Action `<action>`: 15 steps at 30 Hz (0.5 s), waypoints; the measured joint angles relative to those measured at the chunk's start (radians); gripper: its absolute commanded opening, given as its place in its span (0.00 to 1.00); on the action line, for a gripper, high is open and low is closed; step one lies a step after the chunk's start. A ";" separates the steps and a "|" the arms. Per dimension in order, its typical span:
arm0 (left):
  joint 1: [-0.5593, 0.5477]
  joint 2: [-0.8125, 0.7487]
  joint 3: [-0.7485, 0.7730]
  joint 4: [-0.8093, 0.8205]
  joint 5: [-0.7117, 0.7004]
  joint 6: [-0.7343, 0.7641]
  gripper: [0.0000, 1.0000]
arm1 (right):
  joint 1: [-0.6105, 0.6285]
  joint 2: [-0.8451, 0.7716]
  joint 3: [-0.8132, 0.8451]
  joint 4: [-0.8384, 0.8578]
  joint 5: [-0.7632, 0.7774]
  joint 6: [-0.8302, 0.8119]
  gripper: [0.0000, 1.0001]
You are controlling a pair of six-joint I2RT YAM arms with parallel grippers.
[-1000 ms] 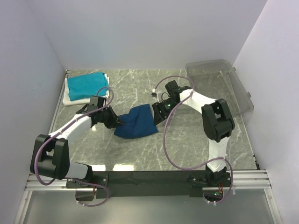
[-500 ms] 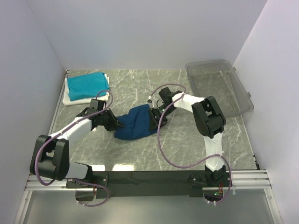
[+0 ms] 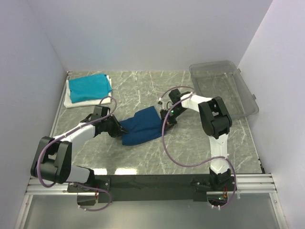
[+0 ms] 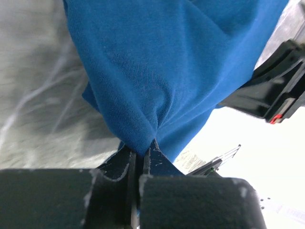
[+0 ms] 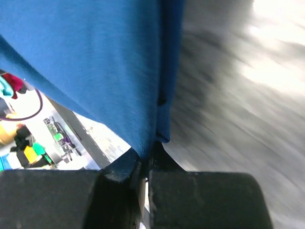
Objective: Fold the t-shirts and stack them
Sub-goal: Fold the tshirt
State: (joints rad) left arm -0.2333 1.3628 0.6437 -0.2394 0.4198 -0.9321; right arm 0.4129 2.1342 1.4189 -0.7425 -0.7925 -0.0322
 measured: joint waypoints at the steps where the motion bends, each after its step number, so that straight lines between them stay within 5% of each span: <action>1: -0.012 0.014 0.000 0.014 0.002 -0.006 0.00 | -0.019 -0.002 0.001 -0.018 0.009 -0.013 0.00; 8: -0.144 0.188 0.073 0.102 0.003 -0.037 0.00 | -0.107 -0.100 -0.038 -0.112 0.137 -0.111 0.00; 15: -0.215 0.304 0.143 0.151 -0.001 -0.057 0.01 | -0.134 -0.228 -0.121 -0.142 0.267 -0.209 0.47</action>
State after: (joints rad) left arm -0.4480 1.6665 0.7868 -0.0883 0.4187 -0.9894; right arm 0.2790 1.9064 1.2984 -0.8848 -0.5255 -0.2417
